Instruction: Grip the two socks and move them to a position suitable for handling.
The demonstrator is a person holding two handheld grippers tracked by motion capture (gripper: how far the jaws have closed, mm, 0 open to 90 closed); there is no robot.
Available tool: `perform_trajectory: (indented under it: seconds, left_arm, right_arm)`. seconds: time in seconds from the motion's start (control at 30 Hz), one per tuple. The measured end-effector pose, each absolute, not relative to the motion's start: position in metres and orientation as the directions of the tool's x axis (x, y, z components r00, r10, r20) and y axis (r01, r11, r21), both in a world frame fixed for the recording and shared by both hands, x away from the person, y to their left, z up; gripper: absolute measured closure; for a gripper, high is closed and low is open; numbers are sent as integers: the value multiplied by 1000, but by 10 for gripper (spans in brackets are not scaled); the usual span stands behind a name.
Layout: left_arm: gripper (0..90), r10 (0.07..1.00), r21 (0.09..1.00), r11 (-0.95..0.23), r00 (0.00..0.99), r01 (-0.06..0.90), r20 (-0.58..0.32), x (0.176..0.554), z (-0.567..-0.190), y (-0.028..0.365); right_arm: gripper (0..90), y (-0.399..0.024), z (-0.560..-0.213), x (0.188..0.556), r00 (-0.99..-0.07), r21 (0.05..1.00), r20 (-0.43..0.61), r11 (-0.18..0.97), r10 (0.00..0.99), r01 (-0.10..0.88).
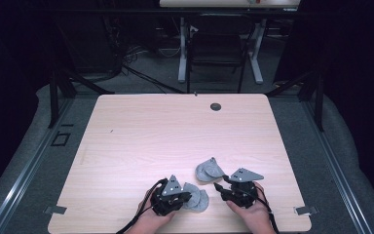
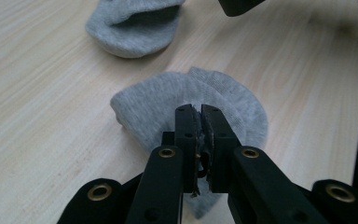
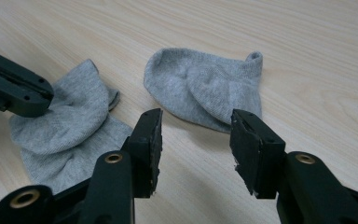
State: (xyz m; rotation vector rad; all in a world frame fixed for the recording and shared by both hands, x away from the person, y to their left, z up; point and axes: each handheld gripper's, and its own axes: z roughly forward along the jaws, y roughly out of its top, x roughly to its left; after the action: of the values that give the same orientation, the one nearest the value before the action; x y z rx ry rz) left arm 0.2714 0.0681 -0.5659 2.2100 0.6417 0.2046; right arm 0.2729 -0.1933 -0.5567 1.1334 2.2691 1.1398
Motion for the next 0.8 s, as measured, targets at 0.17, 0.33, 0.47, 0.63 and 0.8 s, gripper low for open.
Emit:
perform_trajectory:
  seconds: [0.17, 0.33, 0.47, 0.63, 0.8]
  left_arm:
    - [858, 513, 737, -553, 856, 388, -66, 275, -572, 63]
    - [858, 521, 736, -546, 850, 400, -75, 275, -577, 64]
    - [858, 533, 736, -538, 842, 411, -80, 274, -578, 67]
    - [854, 566, 727, -538, 822, 427, -64, 273, -577, 75]
    - [853, 606, 719, -516, 792, 465, -78, 273, -576, 87]
  right_arm:
    - [533, -194, -557, 273, -614, 793, 41, 349, 788, 500]
    - [533, -194, -557, 273, -615, 793, 43, 347, 787, 500]
    - [533, -194, -557, 273, -615, 795, 41, 348, 787, 498]
    - [533, -194, -557, 273, -613, 793, 41, 348, 789, 500]
    - [533, -193, -556, 273, -617, 793, 38, 352, 786, 498]
